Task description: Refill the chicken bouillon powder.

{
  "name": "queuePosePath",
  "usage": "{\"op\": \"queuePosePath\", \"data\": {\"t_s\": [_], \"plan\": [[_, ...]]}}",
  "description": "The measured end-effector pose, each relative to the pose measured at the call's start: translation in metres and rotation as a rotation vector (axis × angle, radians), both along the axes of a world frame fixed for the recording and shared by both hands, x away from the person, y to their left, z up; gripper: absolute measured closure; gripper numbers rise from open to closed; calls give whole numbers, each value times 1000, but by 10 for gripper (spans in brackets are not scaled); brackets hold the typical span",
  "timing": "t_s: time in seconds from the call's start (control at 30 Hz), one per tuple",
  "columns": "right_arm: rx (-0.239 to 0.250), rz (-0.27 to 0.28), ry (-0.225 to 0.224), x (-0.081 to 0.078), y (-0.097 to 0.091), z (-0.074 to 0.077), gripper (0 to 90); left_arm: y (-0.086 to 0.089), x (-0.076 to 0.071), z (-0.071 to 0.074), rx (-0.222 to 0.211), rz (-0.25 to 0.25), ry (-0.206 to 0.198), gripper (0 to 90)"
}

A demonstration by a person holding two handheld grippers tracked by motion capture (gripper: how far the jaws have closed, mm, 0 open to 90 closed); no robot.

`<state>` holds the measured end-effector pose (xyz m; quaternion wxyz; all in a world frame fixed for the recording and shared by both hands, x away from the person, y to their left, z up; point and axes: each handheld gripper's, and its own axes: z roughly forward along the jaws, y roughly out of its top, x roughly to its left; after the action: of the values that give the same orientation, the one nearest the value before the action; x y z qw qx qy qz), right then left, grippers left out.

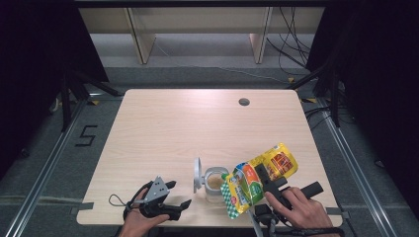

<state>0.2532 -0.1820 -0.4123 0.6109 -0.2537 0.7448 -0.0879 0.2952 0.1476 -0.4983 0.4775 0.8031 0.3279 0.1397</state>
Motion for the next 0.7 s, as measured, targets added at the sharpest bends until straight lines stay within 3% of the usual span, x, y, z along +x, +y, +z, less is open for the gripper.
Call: {"op": "queuePosePath", "data": {"t_s": [0.03,0.13,0.2,0.3,0.33,0.6,0.7], "plan": [[0,0,0,0,0,0,536,1,1,0,19,1,-1,178],[13,-29,4,-1,-1,0,536,0,0,0,-7,9,7,178],[-6,-18,-2,-1,-1,2,536,1,1,0,11,4,6,178],[-5,1,4,0,0,1,536,0,0,0,-4,9,7,179],[-12,-18,1,-1,0,2,536,0,0,0,-1,8,5,178],[5,-6,-1,-2,0,2,536,1,1,1,9,0,2,178],[-14,-6,2,-3,2,2,536,1,0,1,13,4,2,178]]}}
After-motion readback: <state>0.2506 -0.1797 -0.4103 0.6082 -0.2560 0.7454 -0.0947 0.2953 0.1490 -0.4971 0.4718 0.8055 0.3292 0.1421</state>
